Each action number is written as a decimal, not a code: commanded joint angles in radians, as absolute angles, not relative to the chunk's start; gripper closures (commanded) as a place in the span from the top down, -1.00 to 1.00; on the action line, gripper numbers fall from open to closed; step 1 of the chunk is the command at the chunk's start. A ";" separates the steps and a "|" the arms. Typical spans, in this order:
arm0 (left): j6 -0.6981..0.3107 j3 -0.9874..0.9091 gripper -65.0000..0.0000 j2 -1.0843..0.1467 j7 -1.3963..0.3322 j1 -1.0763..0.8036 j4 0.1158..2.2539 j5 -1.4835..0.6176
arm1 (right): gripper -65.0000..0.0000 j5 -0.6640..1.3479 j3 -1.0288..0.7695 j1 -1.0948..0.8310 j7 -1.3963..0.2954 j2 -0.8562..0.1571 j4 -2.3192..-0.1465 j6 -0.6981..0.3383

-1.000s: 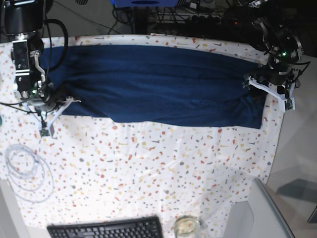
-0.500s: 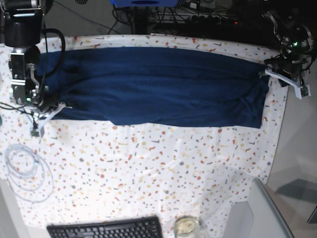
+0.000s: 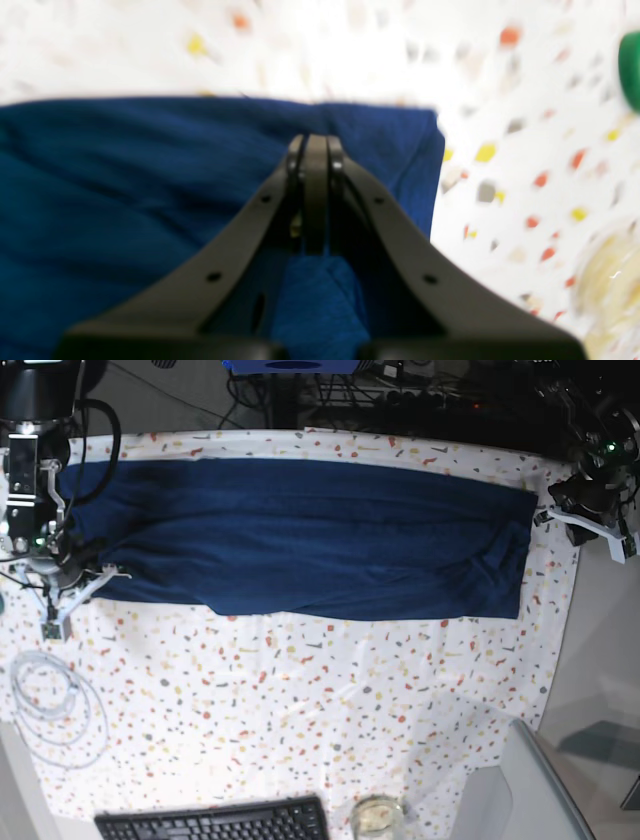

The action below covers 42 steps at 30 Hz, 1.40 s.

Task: Layout the t-shirt on the table in an organized manner, then fold the t-shirt properly
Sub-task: 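Regrasp the strip's end with the left gripper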

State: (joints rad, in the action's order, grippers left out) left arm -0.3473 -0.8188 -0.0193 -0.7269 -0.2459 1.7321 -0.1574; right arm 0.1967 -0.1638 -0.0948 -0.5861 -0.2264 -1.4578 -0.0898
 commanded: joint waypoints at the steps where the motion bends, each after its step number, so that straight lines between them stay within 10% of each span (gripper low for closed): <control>1: -0.349 -0.805 -0.28 -0.054 -0.707 -0.243 1.748 -0.191 | -1.00 0.197 -0.168 -0.102 -0.565 -0.236 -1.520 -0.104; 5: -0.383 -0.705 0.69 -0.136 -0.704 -0.266 1.701 -0.325 | -1.00 0.199 -0.174 -0.183 -0.567 -0.200 -1.679 -0.142; 7: -0.455 -0.693 0.87 -0.176 -0.700 -0.260 1.630 -0.424 | -1.00 0.199 -0.166 -0.223 -0.567 -0.194 -1.732 -0.142; 19: -0.665 -0.694 0.87 -0.240 -0.680 -0.102 1.303 -0.374 | -1.00 0.199 -0.165 -0.277 -0.572 -0.159 -1.751 -0.142; 36: -0.671 -0.532 0.86 -0.234 -0.424 -0.073 0.977 -0.298 | -1.00 0.199 -0.165 -0.278 -0.573 -0.159 -1.751 -0.142; 42: -0.673 -0.530 0.06 -0.234 -0.424 -0.062 0.944 -0.298 | -1.00 0.199 -0.165 -0.285 -0.570 -0.159 -1.751 -0.142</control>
State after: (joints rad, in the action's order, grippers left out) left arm -0.6559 -0.5415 -0.2417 -0.3408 -0.0555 0.9535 -0.3267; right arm 0.1951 -0.1596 -0.2886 -0.5903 -0.1490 -1.7340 -0.1425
